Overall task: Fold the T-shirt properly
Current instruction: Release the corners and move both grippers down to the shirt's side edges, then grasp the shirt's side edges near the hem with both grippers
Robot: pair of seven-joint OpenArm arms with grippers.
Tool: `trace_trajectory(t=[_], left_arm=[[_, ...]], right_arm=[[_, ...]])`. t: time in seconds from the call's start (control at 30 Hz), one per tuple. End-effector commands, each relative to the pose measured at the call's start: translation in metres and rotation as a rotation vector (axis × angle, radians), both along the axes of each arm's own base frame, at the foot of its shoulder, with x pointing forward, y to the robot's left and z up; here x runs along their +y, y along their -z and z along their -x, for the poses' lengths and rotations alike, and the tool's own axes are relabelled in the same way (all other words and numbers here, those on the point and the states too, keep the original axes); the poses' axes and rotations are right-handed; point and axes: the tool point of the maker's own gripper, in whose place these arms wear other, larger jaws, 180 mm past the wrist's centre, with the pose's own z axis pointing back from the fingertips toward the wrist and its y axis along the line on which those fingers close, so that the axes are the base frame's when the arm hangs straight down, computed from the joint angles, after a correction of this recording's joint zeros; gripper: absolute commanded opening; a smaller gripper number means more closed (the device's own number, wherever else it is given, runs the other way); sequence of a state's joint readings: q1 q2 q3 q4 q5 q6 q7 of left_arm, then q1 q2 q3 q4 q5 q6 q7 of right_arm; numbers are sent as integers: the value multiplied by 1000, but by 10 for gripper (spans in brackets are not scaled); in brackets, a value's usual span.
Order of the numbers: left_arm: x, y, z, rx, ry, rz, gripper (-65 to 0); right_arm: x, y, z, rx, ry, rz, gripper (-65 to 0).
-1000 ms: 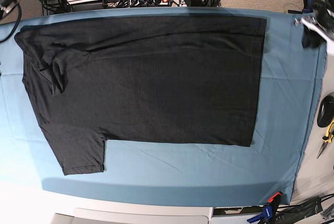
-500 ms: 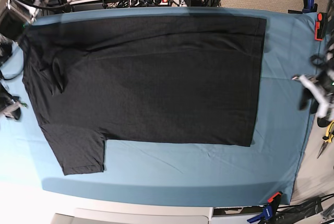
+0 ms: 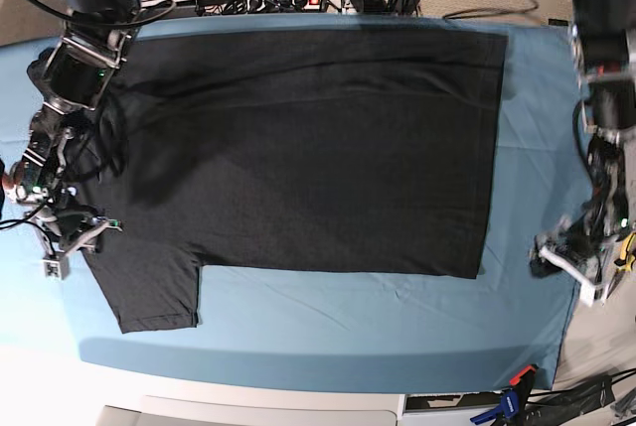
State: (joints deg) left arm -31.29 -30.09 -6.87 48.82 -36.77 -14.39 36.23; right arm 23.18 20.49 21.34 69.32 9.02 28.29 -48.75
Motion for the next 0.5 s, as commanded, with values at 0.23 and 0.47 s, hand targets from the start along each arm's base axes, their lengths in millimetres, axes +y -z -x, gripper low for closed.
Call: trace_trajectory(t=[0.23,0.47], left_arm=[[-19,-24,-34,-60,-11,85,-255],[-63,20,-35,39,-34,209,-255]], right_arm=[[0,-18,-12,-56,0,42,-446],[12,-11,-16,-14,-50,112,-446]])
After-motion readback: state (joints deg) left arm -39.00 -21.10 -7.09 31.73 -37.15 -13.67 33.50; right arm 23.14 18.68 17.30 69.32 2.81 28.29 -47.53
